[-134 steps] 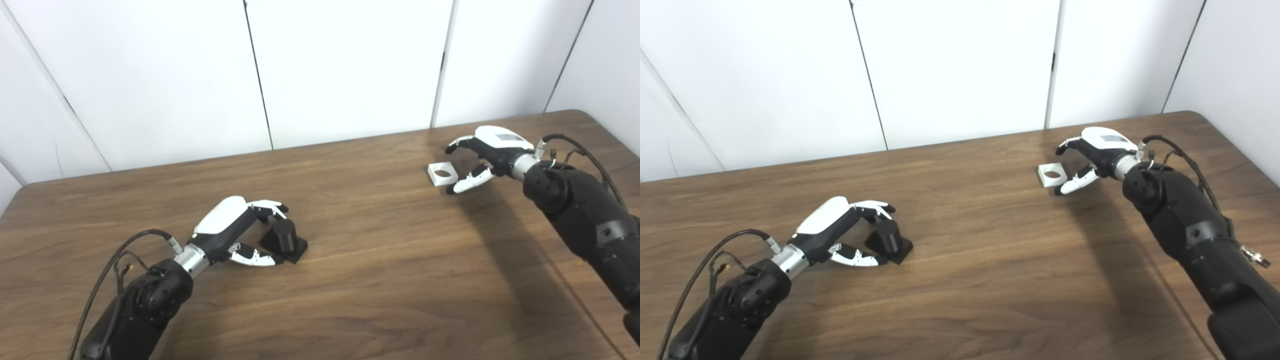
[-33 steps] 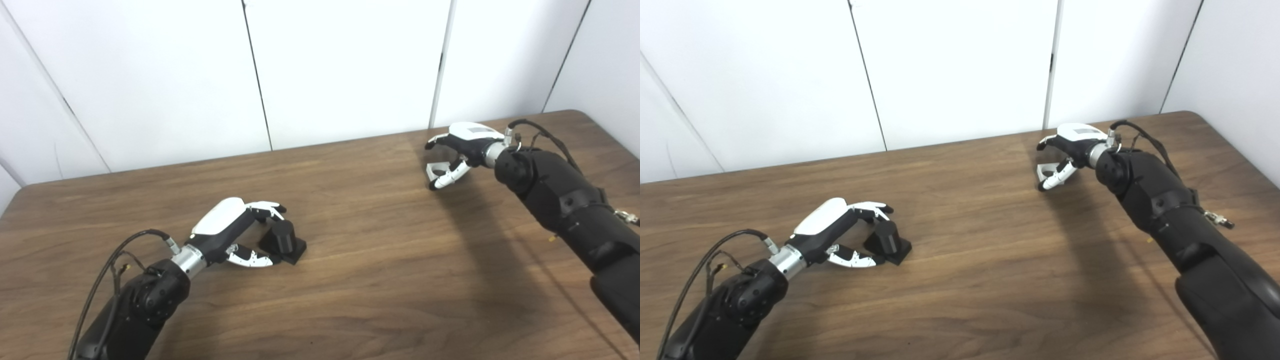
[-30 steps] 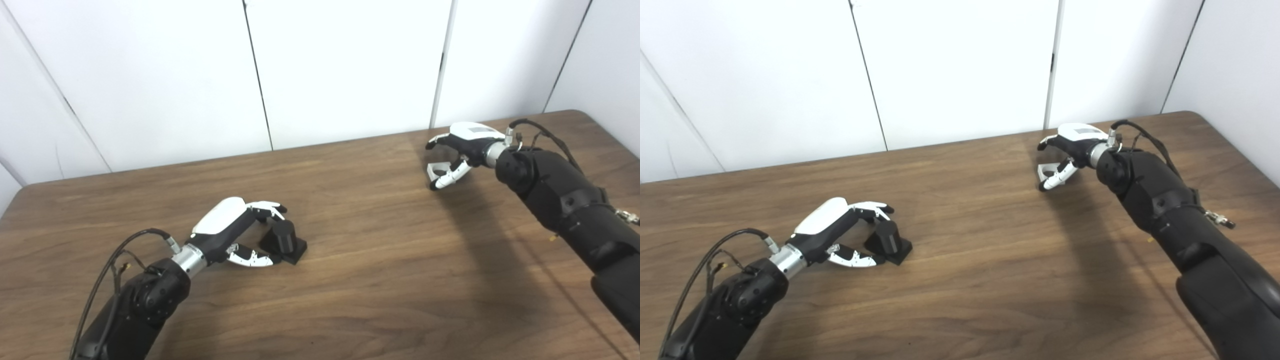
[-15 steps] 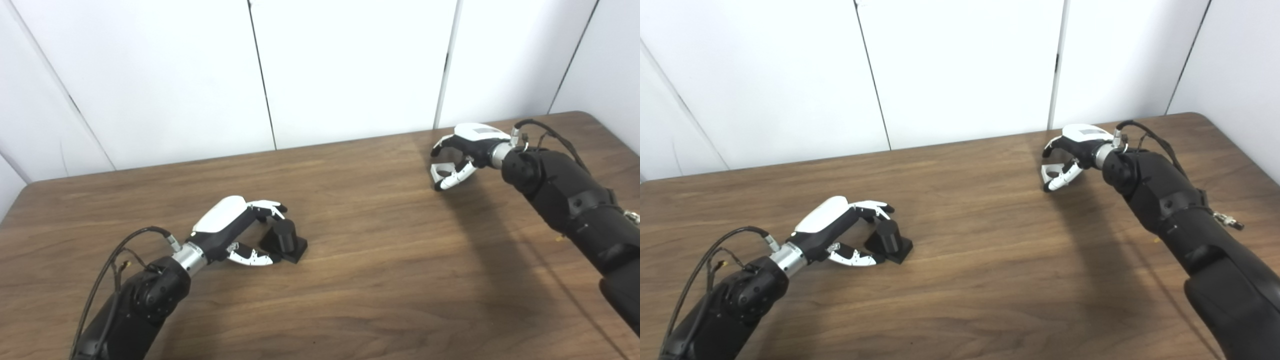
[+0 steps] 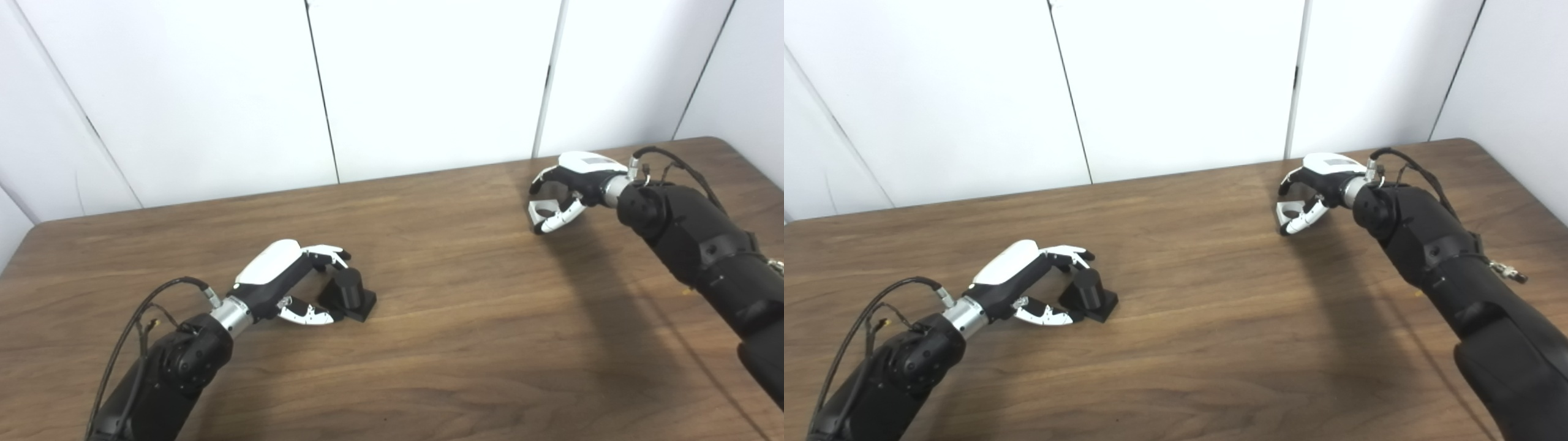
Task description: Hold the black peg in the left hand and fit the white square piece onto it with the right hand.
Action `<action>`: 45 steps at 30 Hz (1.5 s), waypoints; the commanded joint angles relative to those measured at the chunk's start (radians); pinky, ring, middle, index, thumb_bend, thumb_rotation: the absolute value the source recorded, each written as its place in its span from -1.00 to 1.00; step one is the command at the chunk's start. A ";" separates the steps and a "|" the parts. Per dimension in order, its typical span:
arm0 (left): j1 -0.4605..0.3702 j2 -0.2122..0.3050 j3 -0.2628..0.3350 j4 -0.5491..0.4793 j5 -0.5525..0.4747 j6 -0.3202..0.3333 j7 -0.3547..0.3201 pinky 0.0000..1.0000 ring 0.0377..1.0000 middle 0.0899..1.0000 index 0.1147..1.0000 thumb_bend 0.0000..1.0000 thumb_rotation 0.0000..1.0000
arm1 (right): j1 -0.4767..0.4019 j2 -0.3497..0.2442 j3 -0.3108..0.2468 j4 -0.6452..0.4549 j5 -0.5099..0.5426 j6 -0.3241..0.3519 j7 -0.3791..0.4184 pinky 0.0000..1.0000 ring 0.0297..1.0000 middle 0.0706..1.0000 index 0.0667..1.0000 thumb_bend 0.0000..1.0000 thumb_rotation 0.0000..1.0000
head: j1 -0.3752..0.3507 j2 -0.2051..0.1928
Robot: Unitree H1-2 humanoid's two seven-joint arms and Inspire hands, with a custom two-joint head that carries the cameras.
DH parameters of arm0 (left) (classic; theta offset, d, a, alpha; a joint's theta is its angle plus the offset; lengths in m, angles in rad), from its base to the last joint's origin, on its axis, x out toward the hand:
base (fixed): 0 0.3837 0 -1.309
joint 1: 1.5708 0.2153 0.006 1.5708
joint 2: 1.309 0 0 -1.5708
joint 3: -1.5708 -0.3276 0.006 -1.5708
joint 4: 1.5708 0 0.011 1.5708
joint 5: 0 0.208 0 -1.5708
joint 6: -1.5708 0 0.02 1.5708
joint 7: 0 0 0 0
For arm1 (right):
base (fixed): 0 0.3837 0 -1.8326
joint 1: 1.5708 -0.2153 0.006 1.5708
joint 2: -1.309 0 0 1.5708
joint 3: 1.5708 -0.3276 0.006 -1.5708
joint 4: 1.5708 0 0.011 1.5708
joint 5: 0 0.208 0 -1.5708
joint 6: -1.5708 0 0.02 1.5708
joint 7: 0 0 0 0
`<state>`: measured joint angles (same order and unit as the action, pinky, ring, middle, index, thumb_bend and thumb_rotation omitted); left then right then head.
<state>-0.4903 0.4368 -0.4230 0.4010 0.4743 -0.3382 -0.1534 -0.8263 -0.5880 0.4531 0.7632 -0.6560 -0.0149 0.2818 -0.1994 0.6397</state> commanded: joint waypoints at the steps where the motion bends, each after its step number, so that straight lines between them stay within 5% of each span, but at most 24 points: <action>1: 0.057 0.063 -0.012 0.078 0.054 0.072 -0.064 0.36 0.61 0.62 0.08 0.58 -0.90 | -0.004 -0.044 0.003 -0.006 -0.014 0.001 0.028 0.50 0.79 0.81 0.52 0.76 -0.37 | 0.002 0.001; 23: 0.044 0.054 -0.025 0.098 0.068 0.038 -0.054 0.33 0.58 0.61 0.09 0.55 -0.84 | 0.015 -0.072 -0.004 -0.046 -0.015 0.032 0.070 0.54 0.81 0.82 0.50 0.70 -0.38 | -0.004 0.008; 38: 0.053 0.054 -0.023 0.081 0.062 0.055 -0.061 0.38 0.61 0.62 0.08 0.56 -0.86 | 0.039 -0.058 -0.020 -0.029 -0.020 -0.023 -0.038 0.40 0.67 0.68 0.20 0.56 -0.57 | -0.006 0.009; 41: 0.053 0.054 -0.023 0.086 0.065 0.053 -0.059 0.37 0.61 0.62 0.09 0.56 -0.85 | 0.041 -0.055 -0.020 -0.022 -0.023 -0.030 -0.064 0.42 0.66 0.65 -0.04 0.13 -0.68 | -0.006 0.010; 45: 0.056 0.055 -0.023 0.080 0.065 0.056 -0.060 0.36 0.60 0.62 0.09 0.56 -0.85 | 0.048 -0.052 -0.018 -0.014 -0.033 -0.049 -0.126 0.42 0.62 0.57 -0.10 0.05 -0.71 | -0.005 0.012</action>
<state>-0.4977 0.4370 -0.4276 0.4212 0.4748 -0.3642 -0.1490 -0.7835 -0.6135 0.4293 0.7324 -0.6507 -0.0574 0.1785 -0.2056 0.6504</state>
